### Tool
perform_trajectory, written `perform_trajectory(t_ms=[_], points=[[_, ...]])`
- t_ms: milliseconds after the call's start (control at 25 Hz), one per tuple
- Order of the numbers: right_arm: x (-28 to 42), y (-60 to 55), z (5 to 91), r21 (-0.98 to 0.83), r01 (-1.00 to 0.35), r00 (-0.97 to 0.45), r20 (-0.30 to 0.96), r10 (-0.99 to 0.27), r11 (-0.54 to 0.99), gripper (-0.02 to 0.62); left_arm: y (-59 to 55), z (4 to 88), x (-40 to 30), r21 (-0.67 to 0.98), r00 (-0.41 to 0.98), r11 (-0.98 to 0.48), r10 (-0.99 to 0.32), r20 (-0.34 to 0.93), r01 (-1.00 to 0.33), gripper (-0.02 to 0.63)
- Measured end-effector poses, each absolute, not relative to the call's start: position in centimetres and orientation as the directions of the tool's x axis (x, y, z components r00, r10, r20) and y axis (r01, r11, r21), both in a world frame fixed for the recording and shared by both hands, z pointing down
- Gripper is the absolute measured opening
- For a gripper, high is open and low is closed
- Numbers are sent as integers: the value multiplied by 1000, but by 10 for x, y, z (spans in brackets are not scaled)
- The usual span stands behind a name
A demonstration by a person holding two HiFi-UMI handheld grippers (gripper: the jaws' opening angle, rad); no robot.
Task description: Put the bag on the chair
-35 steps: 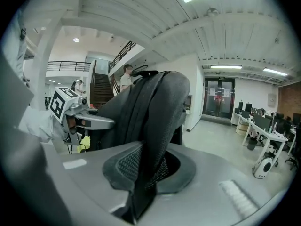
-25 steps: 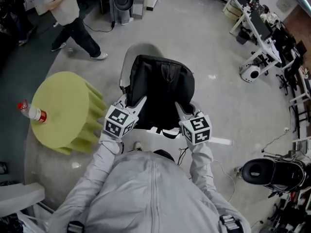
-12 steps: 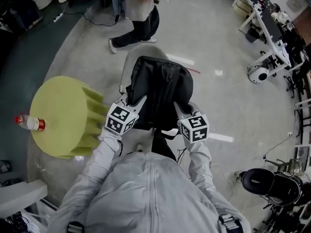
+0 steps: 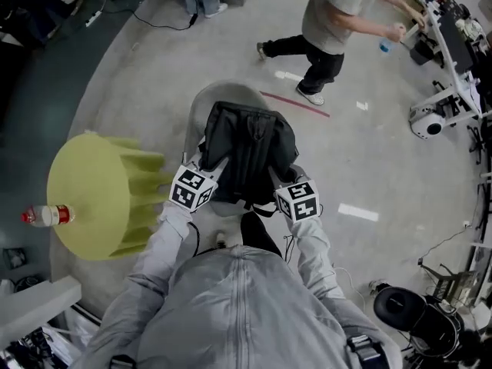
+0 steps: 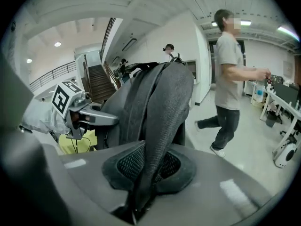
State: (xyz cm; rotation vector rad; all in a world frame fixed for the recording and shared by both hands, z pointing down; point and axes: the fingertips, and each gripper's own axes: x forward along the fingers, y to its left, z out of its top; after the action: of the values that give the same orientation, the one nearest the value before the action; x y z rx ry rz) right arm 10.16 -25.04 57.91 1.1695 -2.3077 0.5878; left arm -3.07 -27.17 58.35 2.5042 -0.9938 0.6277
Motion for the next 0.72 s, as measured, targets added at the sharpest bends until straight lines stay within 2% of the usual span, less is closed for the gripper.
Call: perform_trajectory(t_ms=[240,720], points=[[84,-238,635,-207,-819,-520,661,-541,535,52,-263,638,-47,215,614,-653,-477,629,-726,44],[120,-296,701,-250,-800,-513,755,-407,545,54,-317,705,-12,255,513,-545,-394,763,-799,57]])
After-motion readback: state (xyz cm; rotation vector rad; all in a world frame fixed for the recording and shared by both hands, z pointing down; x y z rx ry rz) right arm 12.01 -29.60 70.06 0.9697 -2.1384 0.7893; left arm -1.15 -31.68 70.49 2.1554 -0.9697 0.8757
